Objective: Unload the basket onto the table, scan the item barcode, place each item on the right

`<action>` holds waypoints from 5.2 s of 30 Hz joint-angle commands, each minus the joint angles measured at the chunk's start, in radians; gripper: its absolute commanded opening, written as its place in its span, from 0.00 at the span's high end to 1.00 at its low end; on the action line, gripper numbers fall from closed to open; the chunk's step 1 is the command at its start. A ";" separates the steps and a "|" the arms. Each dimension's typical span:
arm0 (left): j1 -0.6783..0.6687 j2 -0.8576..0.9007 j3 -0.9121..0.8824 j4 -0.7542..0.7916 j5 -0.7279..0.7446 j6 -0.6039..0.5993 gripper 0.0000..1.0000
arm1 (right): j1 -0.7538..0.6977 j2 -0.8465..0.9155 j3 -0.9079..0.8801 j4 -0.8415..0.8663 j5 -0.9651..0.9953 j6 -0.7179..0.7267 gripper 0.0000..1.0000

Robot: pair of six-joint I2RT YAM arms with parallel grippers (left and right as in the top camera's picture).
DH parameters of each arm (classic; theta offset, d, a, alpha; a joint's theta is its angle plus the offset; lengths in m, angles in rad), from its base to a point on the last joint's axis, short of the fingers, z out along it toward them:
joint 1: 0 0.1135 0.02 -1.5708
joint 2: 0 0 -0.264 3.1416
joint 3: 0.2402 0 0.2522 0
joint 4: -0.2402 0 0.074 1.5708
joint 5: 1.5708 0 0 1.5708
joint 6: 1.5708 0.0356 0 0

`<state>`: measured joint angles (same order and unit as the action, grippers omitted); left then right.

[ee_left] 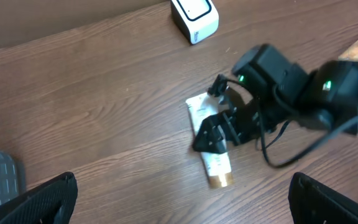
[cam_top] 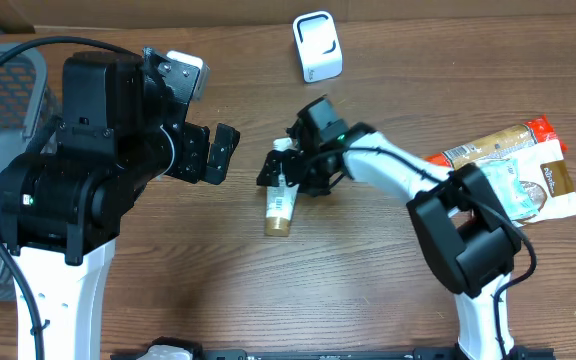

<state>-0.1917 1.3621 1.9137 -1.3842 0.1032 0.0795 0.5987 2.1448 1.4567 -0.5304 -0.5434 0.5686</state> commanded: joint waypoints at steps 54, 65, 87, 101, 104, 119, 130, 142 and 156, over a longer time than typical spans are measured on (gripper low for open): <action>0.002 0.008 0.000 0.000 -0.002 -0.013 0.00 | 0.253 0.008 0.145 -0.277 0.278 -0.119 0.44; 0.002 0.008 0.000 0.000 -0.002 -0.013 0.00 | 0.207 -0.008 0.233 -0.253 0.196 -0.222 0.36; 0.002 0.008 0.000 0.000 -0.002 -0.013 0.00 | 0.264 0.034 0.188 -0.474 0.381 -0.195 0.33; 0.002 0.008 0.000 0.000 -0.002 -0.013 0.00 | -0.090 0.034 0.188 -0.433 0.298 -0.272 0.32; 0.002 0.008 0.000 0.000 -0.002 -0.013 0.00 | -0.149 0.034 0.188 -0.365 0.126 -0.294 0.32; 0.002 0.008 0.000 0.000 -0.002 -0.013 0.01 | -0.078 0.034 0.126 -0.288 -0.072 -0.228 0.29; 0.002 0.008 0.000 0.000 -0.002 -0.013 0.00 | 0.082 0.034 -0.198 0.076 0.096 0.268 0.39; 0.002 0.008 0.000 0.000 -0.002 -0.013 0.00 | 0.056 0.033 -0.269 0.180 0.109 0.257 0.92; 0.002 0.008 0.000 0.000 -0.002 -0.013 0.00 | -0.077 -0.002 -0.015 -0.362 0.222 -0.425 0.96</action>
<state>-0.1917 1.3621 1.9137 -1.3842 0.1032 0.0795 0.5282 2.1033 1.4166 -0.8661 -0.5419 0.3592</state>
